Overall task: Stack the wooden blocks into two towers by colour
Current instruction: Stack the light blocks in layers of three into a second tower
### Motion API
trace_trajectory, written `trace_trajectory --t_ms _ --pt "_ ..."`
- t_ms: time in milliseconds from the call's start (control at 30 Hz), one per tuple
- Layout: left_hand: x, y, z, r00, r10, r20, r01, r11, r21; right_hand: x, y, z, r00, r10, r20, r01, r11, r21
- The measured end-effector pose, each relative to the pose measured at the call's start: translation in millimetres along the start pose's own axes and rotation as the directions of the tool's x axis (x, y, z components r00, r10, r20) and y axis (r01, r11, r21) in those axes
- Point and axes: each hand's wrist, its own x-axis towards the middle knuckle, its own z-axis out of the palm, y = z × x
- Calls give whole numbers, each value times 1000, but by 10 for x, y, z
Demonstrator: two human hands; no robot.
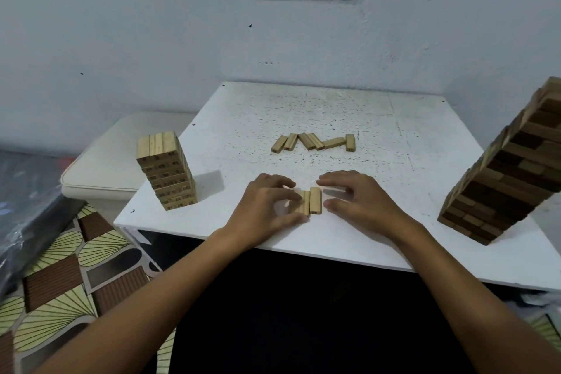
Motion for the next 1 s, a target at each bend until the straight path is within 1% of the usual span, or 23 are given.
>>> trace_trajectory --t_ms 67,133,233,300,467,567,700,767,833,900,933,1000 --pt "17 3 -3 1000 -26 15 26 998 -49 44 -1 -20 999 27 38 -28 999 30" --pt "30 7 -15 999 -23 28 25 996 -83 70 -6 -11 999 23 41 -25 999 38" --pt "50 7 -29 999 2 38 2 996 -89 59 0 19 1000 -6 17 6 1000 13" --pt "61 34 -53 999 -18 44 23 992 -121 18 1 44 1000 -25 -1 25 1000 2" --pt "116 44 -80 993 7 116 14 984 -178 -114 -9 124 997 -47 -59 43 998 -56" --pt "175 22 -123 979 -3 202 47 976 -213 -184 -14 178 995 -42 -92 34 996 -81" --pt "264 38 -192 927 -43 373 159 944 -288 -236 -48 213 996 -48 -70 41 993 -109" --pt "276 43 -197 923 -37 384 149 952 -266 -248 -64 215 995 -29 -98 21 996 -85" --pt "247 51 -164 947 -36 320 118 964 -240 -259 -104 230 980 15 -200 -7 999 39" --pt "191 83 -87 976 -76 206 136 946 -295 -254 -176 248 948 131 -289 -51 961 270" --pt "160 115 -46 980 -134 150 181 913 -365 -240 -218 263 934 206 -292 -71 909 412" --pt "119 199 27 955 -283 85 284 802 -525 -212 -300 300 912 326 -248 -87 747 659"
